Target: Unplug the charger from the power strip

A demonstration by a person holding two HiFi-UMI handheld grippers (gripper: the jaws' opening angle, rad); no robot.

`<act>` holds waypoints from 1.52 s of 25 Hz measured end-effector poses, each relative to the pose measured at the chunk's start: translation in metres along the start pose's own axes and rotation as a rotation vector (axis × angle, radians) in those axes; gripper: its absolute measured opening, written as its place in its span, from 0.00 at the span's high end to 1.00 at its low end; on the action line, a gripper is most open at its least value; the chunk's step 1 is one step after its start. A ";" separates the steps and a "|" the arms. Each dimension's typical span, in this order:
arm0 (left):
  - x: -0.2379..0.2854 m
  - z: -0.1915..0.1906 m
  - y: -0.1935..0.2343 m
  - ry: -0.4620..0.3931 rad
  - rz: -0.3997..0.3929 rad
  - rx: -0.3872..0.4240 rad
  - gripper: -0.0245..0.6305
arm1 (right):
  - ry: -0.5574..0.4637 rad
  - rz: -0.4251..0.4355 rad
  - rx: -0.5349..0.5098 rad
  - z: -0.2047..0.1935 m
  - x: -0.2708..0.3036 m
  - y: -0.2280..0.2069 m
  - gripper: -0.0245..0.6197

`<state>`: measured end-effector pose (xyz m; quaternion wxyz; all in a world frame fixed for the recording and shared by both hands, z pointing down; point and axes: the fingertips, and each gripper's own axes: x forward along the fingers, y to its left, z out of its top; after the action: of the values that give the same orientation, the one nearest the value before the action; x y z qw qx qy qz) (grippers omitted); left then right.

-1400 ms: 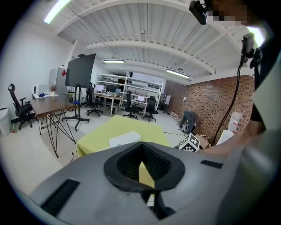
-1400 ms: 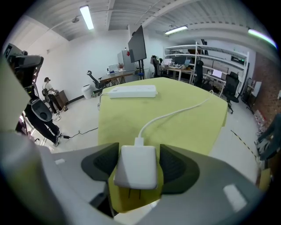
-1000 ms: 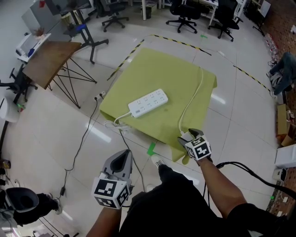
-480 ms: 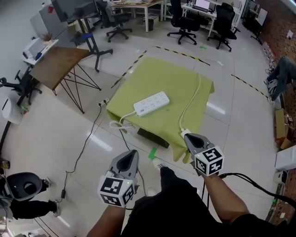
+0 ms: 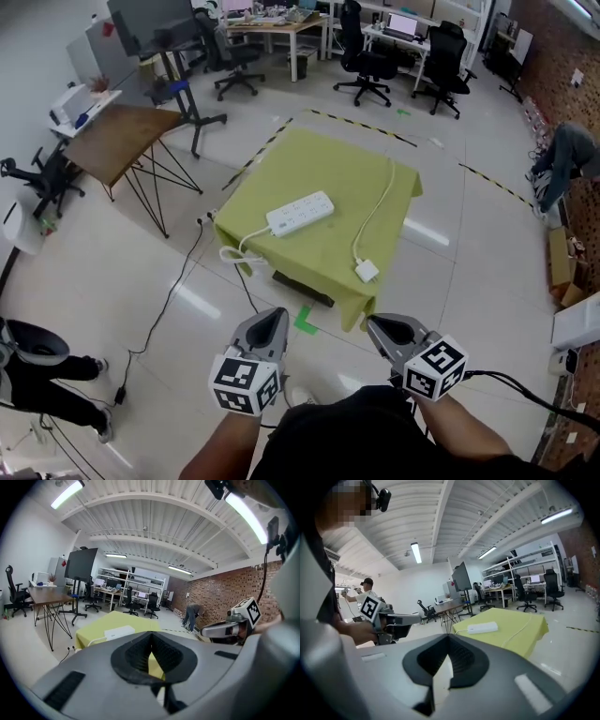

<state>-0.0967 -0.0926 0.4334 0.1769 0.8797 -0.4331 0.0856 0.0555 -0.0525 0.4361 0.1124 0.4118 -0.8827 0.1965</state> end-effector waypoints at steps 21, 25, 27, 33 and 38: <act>-0.013 -0.017 -0.137 -0.046 0.073 0.011 0.95 | -0.032 0.085 -0.046 -0.033 -0.150 0.011 0.96; -0.014 -0.017 -0.148 -0.037 0.063 0.032 0.95 | -0.054 0.082 -0.023 -0.037 -0.157 0.010 0.96; -0.014 -0.015 -0.152 -0.037 0.056 0.042 0.95 | -0.062 0.080 -0.020 -0.037 -0.160 0.010 0.96; -0.014 -0.014 -0.156 -0.027 0.039 0.057 0.95 | -0.073 0.076 -0.016 -0.038 -0.162 0.015 0.96; -0.012 -0.013 -0.157 -0.027 0.029 0.059 0.95 | -0.072 0.069 -0.017 -0.038 -0.161 0.015 0.96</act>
<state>0.0206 0.0092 0.4049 0.1437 0.8792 -0.4454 0.0890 0.1476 0.0830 0.4087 0.0773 0.3870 -0.9014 0.1779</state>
